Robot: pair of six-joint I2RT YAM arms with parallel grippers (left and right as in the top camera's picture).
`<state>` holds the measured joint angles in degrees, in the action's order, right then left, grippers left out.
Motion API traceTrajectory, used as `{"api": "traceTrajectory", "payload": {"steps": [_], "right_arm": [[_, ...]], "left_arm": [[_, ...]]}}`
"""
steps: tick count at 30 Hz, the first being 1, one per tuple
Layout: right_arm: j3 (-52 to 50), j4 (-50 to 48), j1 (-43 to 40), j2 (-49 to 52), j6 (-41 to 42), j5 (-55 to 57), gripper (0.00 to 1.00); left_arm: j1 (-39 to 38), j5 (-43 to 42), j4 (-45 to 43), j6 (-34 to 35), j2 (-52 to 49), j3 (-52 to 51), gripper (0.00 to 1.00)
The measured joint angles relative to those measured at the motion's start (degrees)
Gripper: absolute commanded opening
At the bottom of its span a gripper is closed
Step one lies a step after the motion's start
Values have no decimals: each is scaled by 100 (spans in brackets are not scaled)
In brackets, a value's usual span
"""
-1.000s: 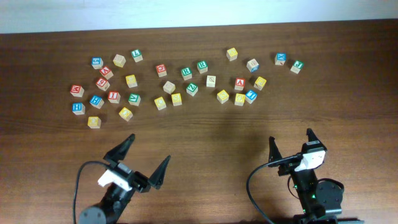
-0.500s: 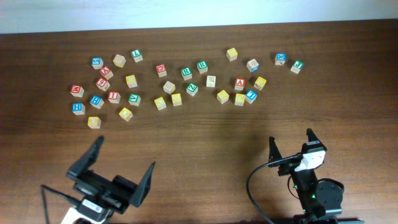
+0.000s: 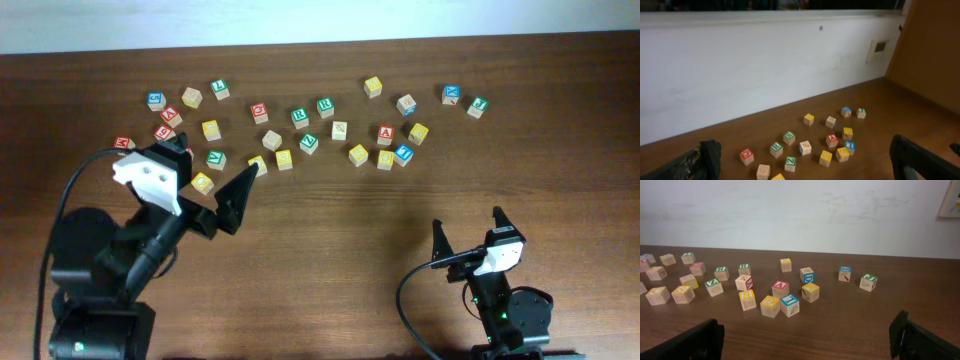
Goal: Spell out ICRA
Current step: 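Raise the left arm and move its gripper over the red-lettered I block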
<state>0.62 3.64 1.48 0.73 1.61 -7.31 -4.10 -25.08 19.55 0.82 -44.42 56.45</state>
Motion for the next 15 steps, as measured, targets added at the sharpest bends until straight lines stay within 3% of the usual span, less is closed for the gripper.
{"api": "traceTrajectory", "payload": {"steps": [2,6,8,12,15], "right_arm": [[0,0,0,0,-7,2,98],[0,0,0,0,-7,4,98],[0,0,0,0,-7,2,98],[0,0,0,2,-4,2,98],[0,0,0,0,-2,2,98]], "left_arm": [[0,2,374,-37,-382,505,99],[0,-4,3106,-564,-2046,2953,99],[0,-35,3847,-697,-2673,3517,99],[0,39,4004,-723,-3270,3654,99],[37,841,4052,-304,-3348,3775,99]]}}
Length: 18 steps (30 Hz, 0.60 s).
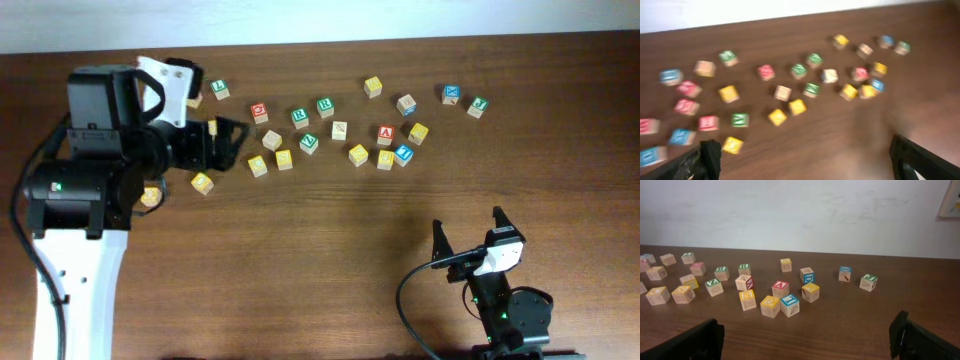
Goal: Spell out ICRA
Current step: 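Raise the left arm and move its gripper over the red-lettered I block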
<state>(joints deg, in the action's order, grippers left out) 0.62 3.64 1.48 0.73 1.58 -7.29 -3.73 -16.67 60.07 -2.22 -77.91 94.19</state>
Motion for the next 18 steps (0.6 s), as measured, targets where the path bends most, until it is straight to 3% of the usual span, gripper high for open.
{"api": "traceTrajectory", "payload": {"steps": [6,11,18], "right_arm": [[0,0,0,0,-2,0,98],[0,0,0,2,-4,0,98],[0,0,0,0,-2,0,98]], "left_arm": [[684,901,426,603,-782,527,99],[1104,1097,424,667,-1403,527,99],[1121,1235,542,815,-1456,527,99]]}}
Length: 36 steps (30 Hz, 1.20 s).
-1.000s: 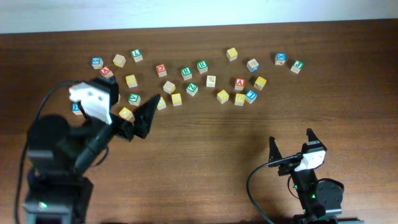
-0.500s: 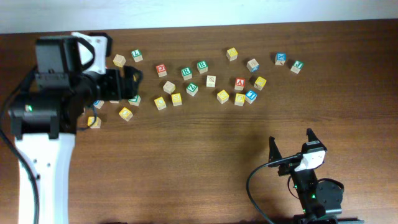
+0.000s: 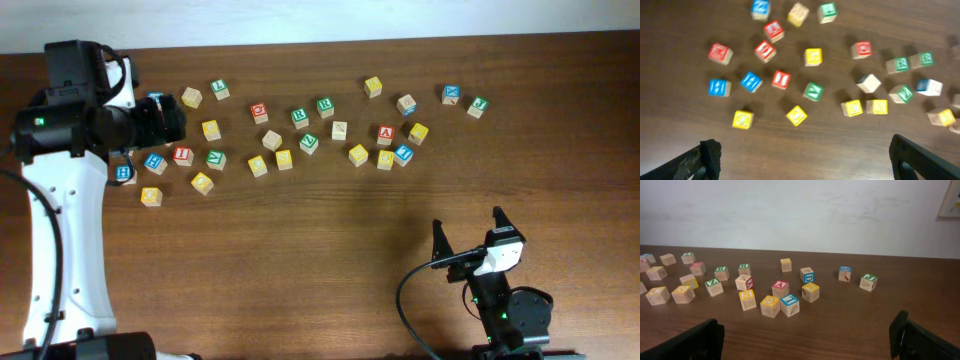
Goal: Spell out ICRA
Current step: 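Raise the left arm and move its gripper over the red-lettered I block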
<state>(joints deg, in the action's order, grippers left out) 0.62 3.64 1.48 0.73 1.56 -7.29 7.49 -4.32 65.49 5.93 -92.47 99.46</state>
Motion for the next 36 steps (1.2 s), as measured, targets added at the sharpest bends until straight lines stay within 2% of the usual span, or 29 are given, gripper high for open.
{"api": "traceTrajectory", "payload": {"steps": [4,10,11,16,20,23,26,29,30,31,32,34,36], "right_arm": [[0,0,0,0,-2,0,98],[0,0,0,0,0,0,98],[0,0,0,2,-2,0,98],[0,0,0,2,-2,0,98],[0,0,0,2,-2,0,98],[0,0,0,0,-2,0,98],[0,0,0,2,0,0,98],[0,0,0,2,-2,0,98],[0,0,0,2,0,0,98],[0,0,0,2,4,-2,98],[0,0,0,0,0,0,98],[0,0,0,2,-2,0,98],[0,0,0,2,-2,0,98]], "left_arm": [[0,439,57,433,-284,0,99],[0,651,-37,570,-809,0,99],[0,651,-37,573,-837,0,94],[0,619,-170,518,-1296,0,79],[0,603,-275,39,-1893,4,76],[0,605,-439,-190,-2337,4,82],[0,599,-938,-280,-2413,4,98],[0,603,-1224,-323,-2415,4,97],[0,603,-1228,-321,-2415,4,90],[0,603,-1224,-323,-2417,4,64],[0,603,-1222,-310,-2420,4,53],[0,603,-1222,-356,-2424,4,66],[0,601,-1222,-339,-2424,4,68]]}}
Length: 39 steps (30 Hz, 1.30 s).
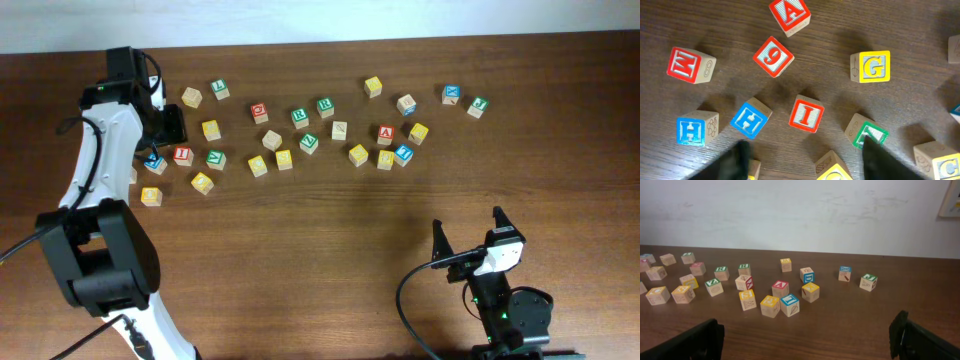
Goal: Spell out ICRA
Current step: 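Raise the left arm and move its gripper over the red-lettered I block, then lower the left gripper and grasp the red I block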
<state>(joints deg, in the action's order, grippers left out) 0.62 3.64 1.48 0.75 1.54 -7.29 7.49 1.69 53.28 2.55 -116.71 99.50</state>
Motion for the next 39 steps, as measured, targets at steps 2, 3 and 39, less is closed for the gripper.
{"api": "traceTrajectory", "payload": {"steps": [2,3,39], "right_arm": [[0,0,0,0,4,0,98],[0,0,0,0,4,0,98],[0,0,0,0,0,0,98]], "left_arm": [[0,0,0,-13,0,0,72],[0,0,-2,-9,0,0,72],[0,-295,-461,-946,-1134,-146,45]]}}
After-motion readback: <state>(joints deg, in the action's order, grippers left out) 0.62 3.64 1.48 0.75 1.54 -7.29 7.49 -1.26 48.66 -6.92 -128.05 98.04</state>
